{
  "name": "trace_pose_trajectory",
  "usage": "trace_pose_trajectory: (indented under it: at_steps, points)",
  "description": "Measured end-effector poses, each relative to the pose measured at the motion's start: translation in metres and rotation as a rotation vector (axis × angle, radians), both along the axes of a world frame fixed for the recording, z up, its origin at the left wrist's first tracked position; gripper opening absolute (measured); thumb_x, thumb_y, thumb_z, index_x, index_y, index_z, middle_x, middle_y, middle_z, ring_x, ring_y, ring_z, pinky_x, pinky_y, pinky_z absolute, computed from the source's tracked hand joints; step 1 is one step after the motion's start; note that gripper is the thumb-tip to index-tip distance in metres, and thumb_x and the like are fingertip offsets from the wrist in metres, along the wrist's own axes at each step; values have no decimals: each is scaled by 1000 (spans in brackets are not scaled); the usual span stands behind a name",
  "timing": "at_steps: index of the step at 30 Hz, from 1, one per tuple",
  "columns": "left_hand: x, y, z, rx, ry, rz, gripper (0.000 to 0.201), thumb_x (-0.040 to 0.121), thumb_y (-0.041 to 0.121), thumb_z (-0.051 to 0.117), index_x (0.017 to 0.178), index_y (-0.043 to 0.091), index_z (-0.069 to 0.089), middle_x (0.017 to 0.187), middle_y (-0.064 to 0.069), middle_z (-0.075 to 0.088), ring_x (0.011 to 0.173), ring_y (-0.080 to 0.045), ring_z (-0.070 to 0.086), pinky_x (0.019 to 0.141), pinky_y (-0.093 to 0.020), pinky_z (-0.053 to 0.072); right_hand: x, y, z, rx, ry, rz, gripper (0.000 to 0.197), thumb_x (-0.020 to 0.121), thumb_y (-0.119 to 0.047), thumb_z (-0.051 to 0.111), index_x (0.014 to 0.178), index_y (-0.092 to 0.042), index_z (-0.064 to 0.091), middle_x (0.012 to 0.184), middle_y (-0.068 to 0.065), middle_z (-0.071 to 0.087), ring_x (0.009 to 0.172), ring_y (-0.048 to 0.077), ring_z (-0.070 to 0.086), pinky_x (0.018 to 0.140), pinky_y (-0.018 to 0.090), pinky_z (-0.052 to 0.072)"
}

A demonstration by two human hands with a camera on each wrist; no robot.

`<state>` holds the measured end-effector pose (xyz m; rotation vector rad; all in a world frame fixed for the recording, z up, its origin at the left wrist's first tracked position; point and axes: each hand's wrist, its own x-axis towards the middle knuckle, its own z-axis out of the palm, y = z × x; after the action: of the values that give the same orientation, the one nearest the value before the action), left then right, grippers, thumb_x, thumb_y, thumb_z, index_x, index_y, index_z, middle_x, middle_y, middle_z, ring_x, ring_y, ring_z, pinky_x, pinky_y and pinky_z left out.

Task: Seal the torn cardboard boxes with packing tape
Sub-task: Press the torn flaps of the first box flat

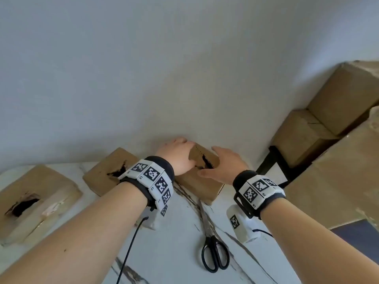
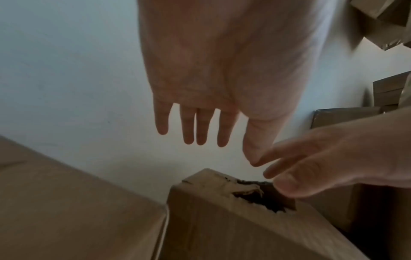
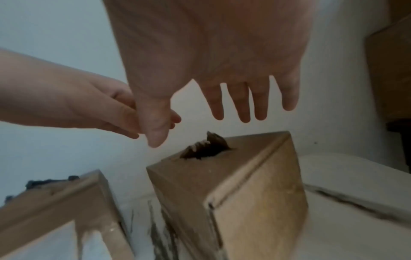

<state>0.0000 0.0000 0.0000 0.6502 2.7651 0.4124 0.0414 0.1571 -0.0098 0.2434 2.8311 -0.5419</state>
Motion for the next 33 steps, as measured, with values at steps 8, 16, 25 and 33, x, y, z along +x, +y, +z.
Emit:
trace_pose_trajectory:
  at_steps: [8,16,25,33]
  points:
    - [16,-4,-23,-48,82,28,62,92,38,48,148,24,25,151,-4,30,134,-27,35,108,-45,32,2,-5,-28,70,-36,78,102,53,-59,73,139,-33,26,123,5,43,115,29,43,93,47,46]
    - [50,-9,-39,-43,279,91,58,93,38,45,147,25,27,150,-6,33,134,-27,34,111,-46,26,15,-5,-41,46,160,47,100,47,-54,70,137,-38,28,114,6,48,107,28,49,85,42,52]
    - [124,-16,-30,6,399,92,51,97,33,39,146,21,30,152,-3,30,137,-23,30,111,-39,26,89,-5,-17,69,283,126,97,53,-54,72,138,-37,29,114,5,48,107,27,49,87,43,51]
    - [167,-26,-30,32,403,80,46,100,28,34,145,20,33,152,-2,30,138,-20,28,112,-37,28,149,-14,-16,28,235,270,94,54,-50,75,137,-38,34,119,-2,52,104,19,51,85,34,52]
